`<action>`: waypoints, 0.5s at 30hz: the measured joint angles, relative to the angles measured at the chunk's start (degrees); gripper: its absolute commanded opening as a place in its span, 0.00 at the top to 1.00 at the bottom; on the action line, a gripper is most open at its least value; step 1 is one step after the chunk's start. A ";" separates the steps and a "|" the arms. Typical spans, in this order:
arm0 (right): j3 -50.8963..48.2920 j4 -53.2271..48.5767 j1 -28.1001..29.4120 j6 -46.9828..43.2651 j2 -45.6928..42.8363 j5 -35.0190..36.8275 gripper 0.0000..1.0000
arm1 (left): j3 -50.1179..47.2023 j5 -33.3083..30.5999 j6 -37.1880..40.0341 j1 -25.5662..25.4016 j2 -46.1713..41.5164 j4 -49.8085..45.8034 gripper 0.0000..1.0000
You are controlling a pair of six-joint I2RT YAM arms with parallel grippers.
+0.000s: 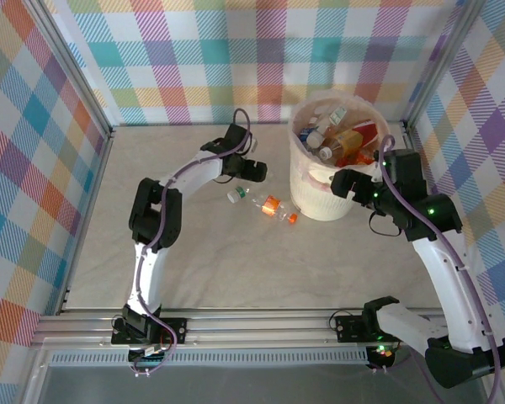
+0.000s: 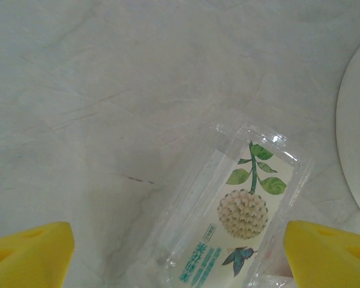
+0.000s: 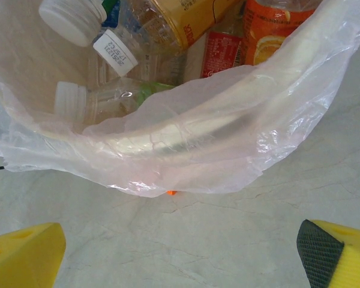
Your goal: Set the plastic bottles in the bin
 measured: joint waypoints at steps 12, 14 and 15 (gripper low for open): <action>-0.63 -0.02 0.00 -0.85 0.22 -0.02 0.00 | 4.22 -2.40 0.15 -0.90 4.90 -3.32 0.18; -0.63 -0.02 0.00 -0.85 0.31 -0.02 0.00 | 4.22 -3.32 -0.61 -0.90 5.07 -3.91 0.21; -0.63 -0.02 0.00 -0.87 0.39 -0.02 0.00 | 4.22 -3.76 -0.90 -0.90 5.16 -4.02 0.22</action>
